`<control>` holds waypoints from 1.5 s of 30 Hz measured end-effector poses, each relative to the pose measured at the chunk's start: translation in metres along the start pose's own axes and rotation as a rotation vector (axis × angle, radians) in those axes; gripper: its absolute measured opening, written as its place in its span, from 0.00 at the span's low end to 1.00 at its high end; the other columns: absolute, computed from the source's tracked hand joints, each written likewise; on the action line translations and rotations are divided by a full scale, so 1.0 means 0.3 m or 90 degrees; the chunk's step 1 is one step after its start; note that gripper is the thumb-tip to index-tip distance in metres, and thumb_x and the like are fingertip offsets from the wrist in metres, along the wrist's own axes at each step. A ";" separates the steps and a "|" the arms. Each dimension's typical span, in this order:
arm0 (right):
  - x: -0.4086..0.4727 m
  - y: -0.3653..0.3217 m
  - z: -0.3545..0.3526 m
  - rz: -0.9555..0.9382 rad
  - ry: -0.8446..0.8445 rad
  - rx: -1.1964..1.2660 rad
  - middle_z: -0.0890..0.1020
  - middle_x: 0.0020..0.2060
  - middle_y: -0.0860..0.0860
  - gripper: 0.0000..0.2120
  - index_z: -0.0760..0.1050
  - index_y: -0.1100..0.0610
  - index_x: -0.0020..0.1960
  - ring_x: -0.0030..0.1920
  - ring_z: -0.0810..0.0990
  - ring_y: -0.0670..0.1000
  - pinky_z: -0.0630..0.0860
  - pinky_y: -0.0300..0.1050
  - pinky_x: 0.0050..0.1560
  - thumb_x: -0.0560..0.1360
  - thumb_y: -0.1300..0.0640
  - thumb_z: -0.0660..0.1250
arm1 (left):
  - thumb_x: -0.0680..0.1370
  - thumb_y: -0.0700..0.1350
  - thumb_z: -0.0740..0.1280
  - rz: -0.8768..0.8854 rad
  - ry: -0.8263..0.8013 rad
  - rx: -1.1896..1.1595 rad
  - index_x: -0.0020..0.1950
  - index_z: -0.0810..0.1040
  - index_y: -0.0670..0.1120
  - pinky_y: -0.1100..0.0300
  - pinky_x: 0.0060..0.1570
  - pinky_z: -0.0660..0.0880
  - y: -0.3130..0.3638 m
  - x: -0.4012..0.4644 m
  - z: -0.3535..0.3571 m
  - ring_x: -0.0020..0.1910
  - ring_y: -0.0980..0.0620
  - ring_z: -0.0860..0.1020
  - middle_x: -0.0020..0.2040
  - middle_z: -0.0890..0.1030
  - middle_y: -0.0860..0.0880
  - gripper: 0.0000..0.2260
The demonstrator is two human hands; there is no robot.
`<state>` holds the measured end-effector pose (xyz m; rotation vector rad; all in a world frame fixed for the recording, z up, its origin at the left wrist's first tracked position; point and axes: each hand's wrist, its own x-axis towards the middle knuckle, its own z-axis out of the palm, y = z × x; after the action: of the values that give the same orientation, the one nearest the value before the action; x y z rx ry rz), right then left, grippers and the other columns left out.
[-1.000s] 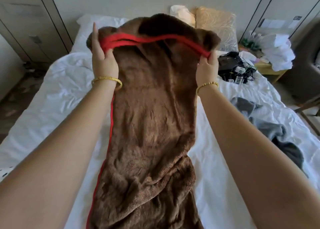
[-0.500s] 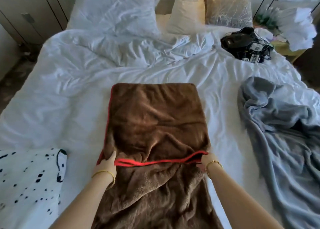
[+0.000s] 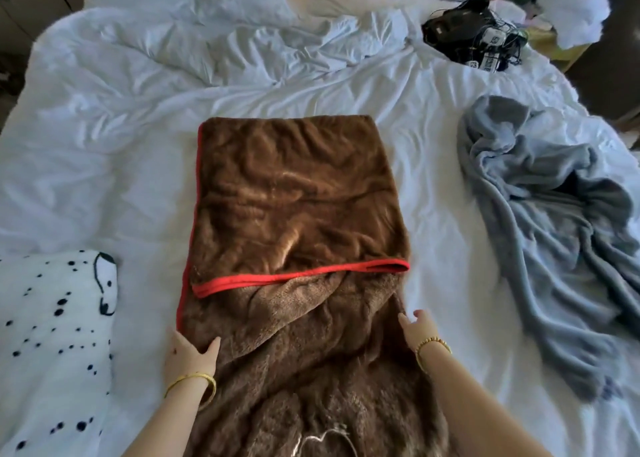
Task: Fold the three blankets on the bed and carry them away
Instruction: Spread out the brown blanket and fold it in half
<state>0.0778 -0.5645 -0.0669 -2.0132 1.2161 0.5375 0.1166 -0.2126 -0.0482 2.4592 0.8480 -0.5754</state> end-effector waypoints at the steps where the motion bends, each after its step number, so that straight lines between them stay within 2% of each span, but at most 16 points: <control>1: -0.008 0.054 0.016 0.011 -0.011 -0.015 0.75 0.61 0.61 0.22 0.67 0.64 0.65 0.61 0.74 0.59 0.69 0.46 0.56 0.79 0.50 0.60 | 0.74 0.50 0.68 -0.045 -0.010 -0.030 0.72 0.57 0.37 0.46 0.64 0.66 -0.042 -0.017 0.020 0.65 0.36 0.68 0.68 0.68 0.34 0.34; 5: -0.056 0.213 0.078 0.010 -0.020 -0.024 0.79 0.51 0.59 0.17 0.70 0.61 0.50 0.43 0.74 0.55 0.68 0.44 0.43 0.78 0.46 0.60 | 0.74 0.54 0.67 -0.125 -0.068 -0.051 0.61 0.67 0.35 0.46 0.56 0.72 -0.154 -0.049 0.068 0.53 0.37 0.75 0.56 0.76 0.36 0.27; 7: -0.076 0.263 0.100 -0.010 -0.008 -0.047 0.79 0.52 0.58 0.15 0.71 0.60 0.53 0.44 0.74 0.55 0.69 0.45 0.44 0.79 0.48 0.59 | 0.78 0.53 0.62 -0.117 -0.092 -0.031 0.59 0.69 0.34 0.50 0.51 0.72 -0.179 -0.061 0.078 0.47 0.40 0.75 0.52 0.76 0.37 0.22; 12: -0.146 0.411 0.081 0.028 0.112 -0.026 0.79 0.49 0.57 0.13 0.72 0.59 0.56 0.43 0.74 0.57 0.70 0.46 0.43 0.80 0.53 0.55 | 0.81 0.46 0.55 -0.124 -0.039 -0.004 0.63 0.69 0.33 0.49 0.58 0.68 -0.273 -0.110 0.096 0.60 0.36 0.73 0.61 0.74 0.33 0.19; 15: -0.187 0.499 0.070 0.033 0.125 -0.008 0.79 0.47 0.58 0.12 0.72 0.59 0.53 0.41 0.73 0.56 0.71 0.47 0.44 0.80 0.53 0.54 | 0.81 0.47 0.55 -0.117 -0.028 -0.010 0.64 0.69 0.35 0.50 0.55 0.69 -0.330 -0.170 0.111 0.55 0.38 0.75 0.58 0.76 0.35 0.18; 20: -0.247 0.587 0.015 -0.060 0.025 0.018 0.79 0.53 0.56 0.20 0.73 0.57 0.58 0.51 0.77 0.57 0.70 0.45 0.49 0.79 0.43 0.56 | 0.77 0.56 0.62 -0.086 -0.036 -0.133 0.63 0.71 0.33 0.49 0.60 0.67 -0.443 -0.299 0.133 0.61 0.36 0.73 0.62 0.74 0.33 0.27; 24: -0.322 0.720 -0.053 -0.108 -0.111 0.047 0.80 0.51 0.58 0.28 0.77 0.59 0.53 0.47 0.78 0.50 0.71 0.48 0.55 0.74 0.35 0.57 | 0.74 0.60 0.64 -0.058 -0.191 -0.198 0.68 0.69 0.39 0.51 0.69 0.62 -0.594 -0.414 0.126 0.66 0.42 0.70 0.66 0.73 0.42 0.31; 27: -0.381 0.829 -0.044 -0.104 -0.193 0.087 0.80 0.48 0.53 0.23 0.76 0.56 0.54 0.50 0.79 0.53 0.74 0.48 0.58 0.71 0.38 0.66 | 0.76 0.48 0.67 -0.032 -0.298 -0.283 0.61 0.75 0.39 0.55 0.52 0.71 -0.668 -0.509 0.123 0.49 0.47 0.77 0.49 0.81 0.45 0.18; 31: -0.445 0.934 0.019 -0.067 -0.200 0.230 0.80 0.43 0.52 0.12 0.75 0.56 0.55 0.48 0.79 0.55 0.74 0.52 0.60 0.75 0.51 0.67 | 0.78 0.42 0.62 0.003 0.005 -0.403 0.56 0.76 0.34 0.51 0.50 0.73 -0.711 -0.564 0.134 0.47 0.41 0.78 0.45 0.79 0.37 0.12; 34: -0.478 1.023 0.016 -0.031 -0.064 0.384 0.80 0.43 0.54 0.08 0.75 0.55 0.53 0.45 0.78 0.55 0.74 0.51 0.57 0.77 0.52 0.64 | 0.79 0.41 0.59 0.002 0.149 -0.381 0.44 0.74 0.33 0.63 0.27 0.69 -0.758 -0.568 0.096 0.26 0.53 0.76 0.29 0.72 0.40 0.11; 35: -0.489 1.059 0.015 -0.023 -0.055 0.396 0.81 0.45 0.55 0.09 0.76 0.56 0.52 0.47 0.79 0.56 0.74 0.52 0.58 0.76 0.52 0.65 | 0.79 0.41 0.59 -0.013 0.133 -0.375 0.44 0.74 0.32 0.64 0.29 0.71 -0.784 -0.555 0.101 0.27 0.53 0.77 0.29 0.73 0.39 0.12; 37: -0.517 1.123 0.031 0.002 -0.080 0.370 0.83 0.43 0.55 0.12 0.78 0.58 0.48 0.46 0.81 0.56 0.77 0.52 0.53 0.74 0.49 0.67 | 0.80 0.47 0.59 -0.051 0.038 -0.380 0.56 0.74 0.31 0.52 0.52 0.75 -0.822 -0.541 0.136 0.48 0.40 0.79 0.47 0.78 0.30 0.18; 39: -0.542 1.170 0.073 0.020 -0.123 0.330 0.85 0.37 0.53 0.14 0.79 0.59 0.45 0.39 0.83 0.53 0.80 0.45 0.41 0.73 0.48 0.69 | 0.78 0.57 0.60 -0.062 -0.082 -0.350 0.65 0.71 0.37 0.42 0.64 0.68 -0.852 -0.565 0.194 0.61 0.36 0.73 0.62 0.74 0.35 0.26; 41: -0.560 1.208 0.128 0.038 -0.200 0.328 0.85 0.37 0.56 0.13 0.80 0.61 0.47 0.39 0.84 0.55 0.81 0.47 0.41 0.71 0.51 0.71 | 0.73 0.60 0.67 -0.021 -0.162 -0.318 0.61 0.74 0.41 0.44 0.62 0.71 -0.897 -0.595 0.267 0.57 0.40 0.77 0.57 0.79 0.41 0.26; 43: -0.587 1.237 0.175 0.063 -0.273 0.304 0.85 0.41 0.59 0.14 0.79 0.61 0.49 0.43 0.84 0.59 0.80 0.53 0.49 0.69 0.53 0.74 | 0.71 0.53 0.73 0.020 -0.232 -0.281 0.54 0.78 0.42 0.51 0.55 0.74 -0.950 -0.637 0.324 0.47 0.45 0.80 0.45 0.82 0.46 0.18; 45: -0.608 1.270 0.211 0.062 -0.313 0.271 0.85 0.43 0.59 0.13 0.79 0.60 0.48 0.47 0.83 0.59 0.78 0.54 0.54 0.67 0.56 0.76 | 0.72 0.46 0.73 0.001 -0.273 -0.247 0.50 0.80 0.42 0.51 0.55 0.74 -1.003 -0.666 0.373 0.48 0.43 0.79 0.45 0.82 0.45 0.11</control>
<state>-0.3437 -0.5251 -0.1253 -1.3671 1.0190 0.7035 -0.2499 -0.1560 -0.1217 1.8924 0.7032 -0.8149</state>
